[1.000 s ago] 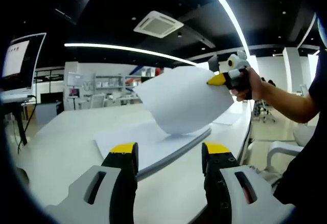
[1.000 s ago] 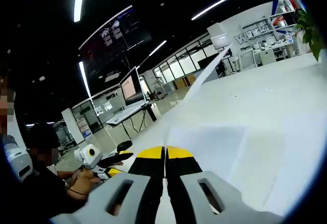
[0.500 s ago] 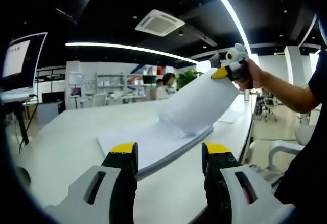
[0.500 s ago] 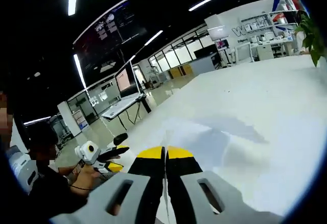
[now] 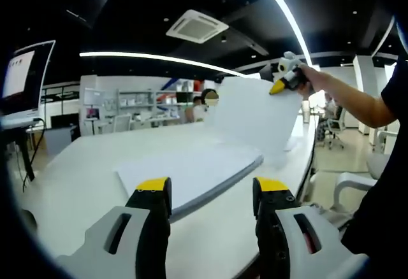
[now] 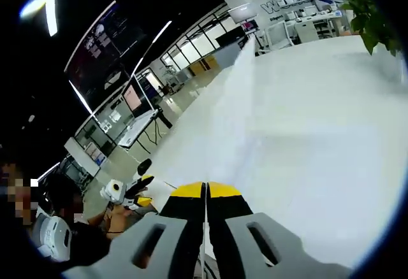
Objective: Grasp the top corner of one sheet in the document stack and pull a single sheet out from the document stack, separating that one sheet from the rest and lifting it clear until the single sheet is fully removed from the stack
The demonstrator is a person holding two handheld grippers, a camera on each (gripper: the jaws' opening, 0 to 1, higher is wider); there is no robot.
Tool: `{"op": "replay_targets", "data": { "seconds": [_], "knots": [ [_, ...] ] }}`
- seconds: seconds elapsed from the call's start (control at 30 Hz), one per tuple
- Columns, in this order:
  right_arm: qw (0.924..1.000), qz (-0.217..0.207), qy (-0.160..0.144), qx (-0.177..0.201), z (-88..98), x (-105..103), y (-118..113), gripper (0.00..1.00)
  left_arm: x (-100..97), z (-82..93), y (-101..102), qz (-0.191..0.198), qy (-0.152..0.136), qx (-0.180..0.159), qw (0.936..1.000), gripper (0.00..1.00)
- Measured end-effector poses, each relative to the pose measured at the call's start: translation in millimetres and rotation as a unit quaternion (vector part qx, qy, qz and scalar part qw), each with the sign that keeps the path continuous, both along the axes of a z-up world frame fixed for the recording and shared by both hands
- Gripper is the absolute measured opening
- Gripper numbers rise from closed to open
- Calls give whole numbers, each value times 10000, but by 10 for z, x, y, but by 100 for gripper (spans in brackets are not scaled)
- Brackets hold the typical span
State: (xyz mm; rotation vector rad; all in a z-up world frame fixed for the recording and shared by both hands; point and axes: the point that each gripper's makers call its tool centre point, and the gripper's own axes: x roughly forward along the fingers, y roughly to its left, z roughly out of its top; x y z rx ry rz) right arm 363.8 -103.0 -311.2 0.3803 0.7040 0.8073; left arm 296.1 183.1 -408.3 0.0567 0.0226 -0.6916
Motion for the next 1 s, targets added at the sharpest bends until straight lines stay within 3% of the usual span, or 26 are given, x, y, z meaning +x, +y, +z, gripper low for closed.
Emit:
{"op": "replay_targets", "data": {
  "seconds": [0.13, 0.23, 0.3, 0.43, 0.53, 0.63, 0.73, 0.83, 0.93, 1.0],
  "knots": [
    [9996, -220, 170, -2, -26, -37, -271, 2, 8, -12, 36, 27, 13, 22, 10000, 51],
    [9976, -584, 220, -316, -89, 4, -564, 2, 17, -17, 59, 57, 27, 16, 10000, 51],
    [9963, -778, 223, -304, -80, -7, -666, 2, 19, -11, 72, 66, 15, 17, 10000, 51],
    [9934, -1114, 258, 133, -39, -21, -766, 2, 31, -7, 90, 94, 14, 23, 10000, 51],
    [9870, -1483, 309, 544, -82, 126, -970, 2, 36, -19, 85, 89, 22, 34, 10000, 51],
    [9775, -1912, 335, 821, -237, 183, -1099, 2, 37, -30, 76, 80, 33, 36, 10000, 51],
    [9730, -2194, 320, 640, -446, 154, -1164, 2, 35, -62, 74, 65, 69, 106, 9999, 51],
    [9677, -2373, 376, 759, -598, 125, -1182, 2, 49, -81, 101, 103, 106, 114, 9998, 51],
    [9609, -2733, 399, 199, -872, 84, -1329, 2, 50, -75, 114, 129, 108, 108, 9998, 51],
    [9596, -2769, 486, 111, -1027, 28, -1335, 2, 46, -72, 113, 116, 98, 113, 9998, 51]
  ]
}}
